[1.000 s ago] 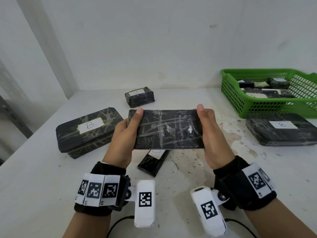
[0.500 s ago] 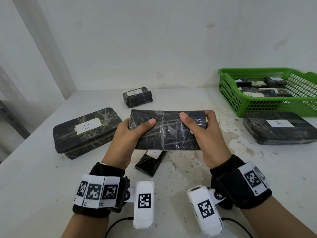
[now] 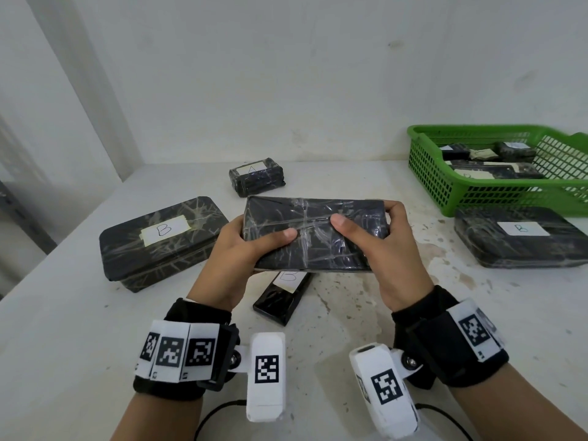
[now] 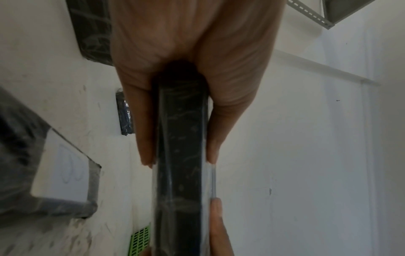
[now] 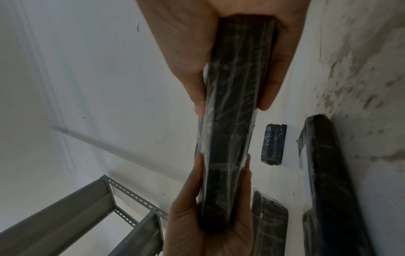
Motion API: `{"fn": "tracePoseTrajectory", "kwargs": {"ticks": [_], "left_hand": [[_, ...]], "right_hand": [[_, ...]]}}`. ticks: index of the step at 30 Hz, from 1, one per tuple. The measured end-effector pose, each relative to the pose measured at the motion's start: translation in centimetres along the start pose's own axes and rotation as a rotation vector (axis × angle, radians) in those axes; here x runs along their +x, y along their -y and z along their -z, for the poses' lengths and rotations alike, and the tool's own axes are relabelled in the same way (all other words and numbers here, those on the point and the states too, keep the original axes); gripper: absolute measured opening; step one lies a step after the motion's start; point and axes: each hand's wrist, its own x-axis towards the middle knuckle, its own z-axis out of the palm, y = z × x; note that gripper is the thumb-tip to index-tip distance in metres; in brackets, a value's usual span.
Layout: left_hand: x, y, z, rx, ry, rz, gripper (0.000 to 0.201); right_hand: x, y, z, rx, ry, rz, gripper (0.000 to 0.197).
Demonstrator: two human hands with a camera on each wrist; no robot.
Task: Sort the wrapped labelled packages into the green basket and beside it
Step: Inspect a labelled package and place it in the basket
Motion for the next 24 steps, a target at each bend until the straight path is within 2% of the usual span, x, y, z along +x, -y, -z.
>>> {"fn": "tracePoseTrajectory", "kwargs": {"ticks": [2, 5, 9, 15, 18, 20, 22, 24], "left_hand": [[-0.1, -0.1, 0.1, -0.023, 0.037, 0.005, 0.070], [-0.2, -0.3, -0.1, -0.050, 0.075, -0.007, 0.059], [-0.1, -0.3, -0.1, -0.093, 0.049, -0.046, 0.044], [0.1, 0.0, 0.1, -0.120, 0.042, -0.047, 0.041], [0.2, 0.2, 0.1, -0.099, 0.036, -0.052, 0.043], [0.2, 0.2, 0.1, -0.099, 0.030, -0.065, 0.043], [0.3, 0.1, 0.2, -0.107, 0.026, -0.073, 0.043], [0.3, 0.1, 0.4, -0.115, 0.027, -0.075, 0.044]], "right_hand": [[0.1, 0.0, 0.2, 0.024, 0.004, -0.001, 0.054], [0.5, 0.4, 0.7, 0.060, 0.028, -0.013, 0.054], [0.5, 0.8, 0.7, 0.044, 0.081, 0.015, 0.063], [0.5, 0.0, 0.4, 0.037, 0.066, 0.041, 0.055], [0.8, 0.0, 0.7, 0.023, 0.108, 0.037, 0.054], [1.1, 0.0, 1.1, -0.001, 0.173, 0.032, 0.071], [1.3, -0.2, 1.3, -0.031, 0.209, 0.016, 0.100], [1.3, -0.2, 1.2, -0.071, 0.224, 0.034, 0.112]]}}
